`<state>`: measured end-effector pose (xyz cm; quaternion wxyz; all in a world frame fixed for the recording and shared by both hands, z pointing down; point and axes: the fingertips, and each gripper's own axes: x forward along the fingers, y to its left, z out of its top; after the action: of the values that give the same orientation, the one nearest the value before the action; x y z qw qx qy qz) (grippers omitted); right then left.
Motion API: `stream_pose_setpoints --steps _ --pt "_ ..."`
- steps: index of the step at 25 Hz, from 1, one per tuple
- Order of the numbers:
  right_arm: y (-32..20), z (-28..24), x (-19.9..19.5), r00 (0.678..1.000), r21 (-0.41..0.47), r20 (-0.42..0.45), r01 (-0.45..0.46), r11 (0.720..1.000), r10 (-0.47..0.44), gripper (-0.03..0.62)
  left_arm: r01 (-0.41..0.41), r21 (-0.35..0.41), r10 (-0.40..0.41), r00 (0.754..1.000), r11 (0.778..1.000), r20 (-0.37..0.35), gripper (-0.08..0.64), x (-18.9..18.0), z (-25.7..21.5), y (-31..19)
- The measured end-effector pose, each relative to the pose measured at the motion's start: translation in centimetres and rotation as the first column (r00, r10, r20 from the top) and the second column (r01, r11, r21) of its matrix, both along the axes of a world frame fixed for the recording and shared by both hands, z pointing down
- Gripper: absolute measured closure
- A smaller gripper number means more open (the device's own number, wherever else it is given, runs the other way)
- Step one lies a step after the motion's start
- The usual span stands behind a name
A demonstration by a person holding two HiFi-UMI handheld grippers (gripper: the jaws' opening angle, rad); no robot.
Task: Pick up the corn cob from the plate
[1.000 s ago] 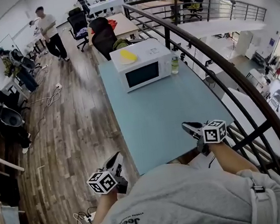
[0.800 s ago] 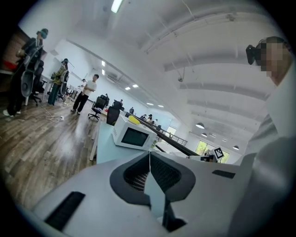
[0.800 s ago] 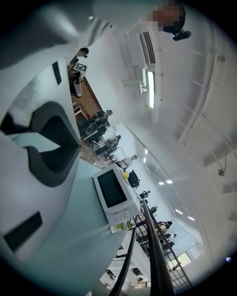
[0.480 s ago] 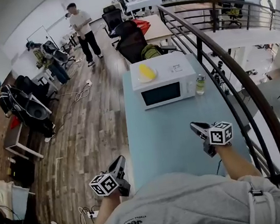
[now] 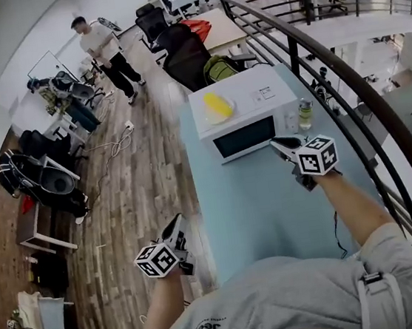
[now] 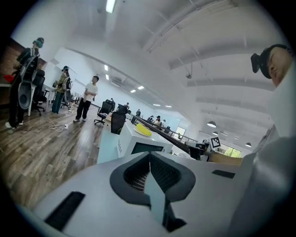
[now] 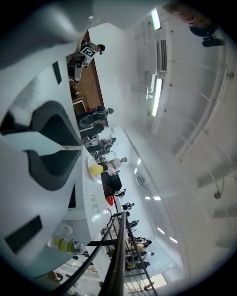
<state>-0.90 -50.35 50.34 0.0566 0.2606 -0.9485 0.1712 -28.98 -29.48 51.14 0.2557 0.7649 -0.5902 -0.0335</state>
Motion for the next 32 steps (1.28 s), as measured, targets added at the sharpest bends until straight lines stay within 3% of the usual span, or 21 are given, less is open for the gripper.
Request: stream_pose_setpoints --steps 4,7,14,19,32 --pt "-3.5 -2.7 -3.7 0.997 0.051 -0.071 -0.030 0.998 0.034 0.500 -0.060 0.034 0.060 0.998 0.998 0.011 0.537 -2.9 -0.2 -3.5" --pt "-5.9 -5.0 -6.5 0.993 0.084 -0.108 -0.037 0.996 0.046 0.480 -0.086 0.064 0.084 0.996 0.994 0.030 0.537 -4.6 -0.8 -6.0" --pt "-11.4 -6.4 -11.4 0.975 0.137 -0.220 -0.008 0.991 0.038 0.445 -0.137 0.134 0.127 0.989 0.981 0.079 0.537 -4.5 -1.8 -11.4" --pt "-16.0 -5.3 -15.1 0.957 0.082 -0.288 0.036 0.996 -0.011 0.411 -0.144 0.144 0.132 0.987 0.979 0.087 0.537 -4.8 -2.1 -15.7" --pt "-23.5 0.3 -18.7 0.908 -0.069 -0.410 0.058 0.996 -0.081 0.299 -0.199 0.143 0.188 0.978 0.969 0.087 0.537 -3.4 0.1 -25.0"
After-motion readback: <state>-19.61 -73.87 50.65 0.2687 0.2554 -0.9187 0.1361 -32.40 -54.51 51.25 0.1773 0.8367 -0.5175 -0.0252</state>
